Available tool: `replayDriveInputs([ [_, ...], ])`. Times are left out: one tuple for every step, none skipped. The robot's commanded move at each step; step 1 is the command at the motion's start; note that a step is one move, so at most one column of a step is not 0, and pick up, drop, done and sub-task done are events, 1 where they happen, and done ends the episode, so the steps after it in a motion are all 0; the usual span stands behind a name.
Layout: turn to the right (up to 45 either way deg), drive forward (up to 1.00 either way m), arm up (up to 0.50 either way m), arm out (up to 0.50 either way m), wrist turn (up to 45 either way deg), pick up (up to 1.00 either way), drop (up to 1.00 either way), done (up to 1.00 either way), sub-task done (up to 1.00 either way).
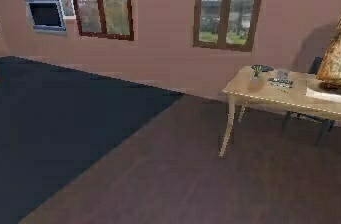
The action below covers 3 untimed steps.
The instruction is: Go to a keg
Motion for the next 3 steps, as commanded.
replayDriveInputs([
  [-45.0, 0.0, 0.0, 0.0, 0.0, 0.0, 0.0, 0.0, 0.0],
  [-42.0, 0.0, 0.0, 0.0, 0.0, 0.0, 0.0, 0.0, 0.0],
  [0.0, 1.0, 0.0, 0.0, 0.0, 0.0, 0.0, 0.0, 0.0],
])
